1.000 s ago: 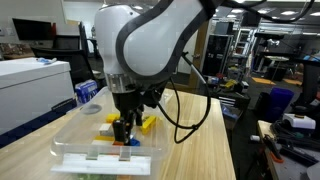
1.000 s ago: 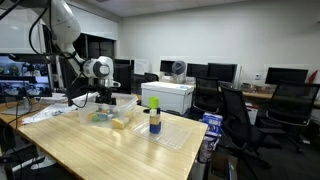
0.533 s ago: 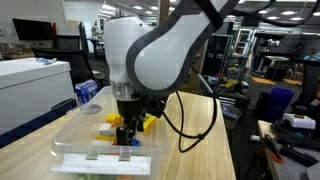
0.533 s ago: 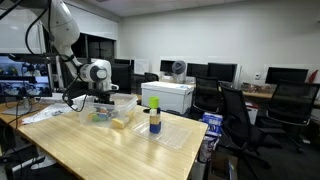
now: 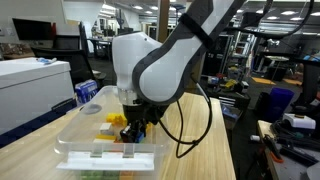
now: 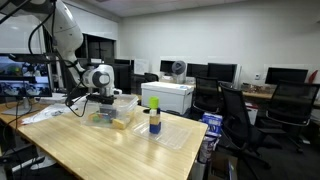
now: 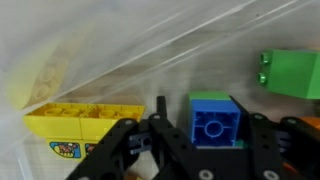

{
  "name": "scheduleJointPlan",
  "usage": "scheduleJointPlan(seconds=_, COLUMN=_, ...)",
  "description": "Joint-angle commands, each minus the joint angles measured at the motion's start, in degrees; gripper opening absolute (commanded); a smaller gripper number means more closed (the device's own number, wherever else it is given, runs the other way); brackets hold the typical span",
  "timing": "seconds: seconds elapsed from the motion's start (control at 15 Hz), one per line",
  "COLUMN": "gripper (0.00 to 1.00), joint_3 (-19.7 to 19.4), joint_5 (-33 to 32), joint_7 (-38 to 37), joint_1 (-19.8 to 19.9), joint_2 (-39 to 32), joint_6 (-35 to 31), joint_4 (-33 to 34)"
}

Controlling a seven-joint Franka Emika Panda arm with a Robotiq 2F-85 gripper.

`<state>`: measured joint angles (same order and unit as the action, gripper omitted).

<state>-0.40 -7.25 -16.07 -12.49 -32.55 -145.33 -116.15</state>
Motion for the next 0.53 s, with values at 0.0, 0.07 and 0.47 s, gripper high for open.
scheduleJointPlan(seconds=0.0, gripper=0.26, joint_3=-2.0, joint_5=-0.9, joint_7=-3.5, joint_1=-1.8, joint_2=-0.8, joint_6=-0.8, joint_4=0.4)
scheduleJointPlan(seconds=0.07, gripper=0.12, joint_3=-2.3, joint_5=-1.3, joint_7=-4.0, joint_1=-2.3, joint_2=-0.5, joint_6=-0.5, joint_4=0.6)
scheduleJointPlan(seconds=0.47, gripper=0.11, joint_3=-3.0, joint_5=-1.0, joint_7=-4.4, joint_1=-2.2, joint_2=3.3, joint_6=9.2, joint_4=2.7)
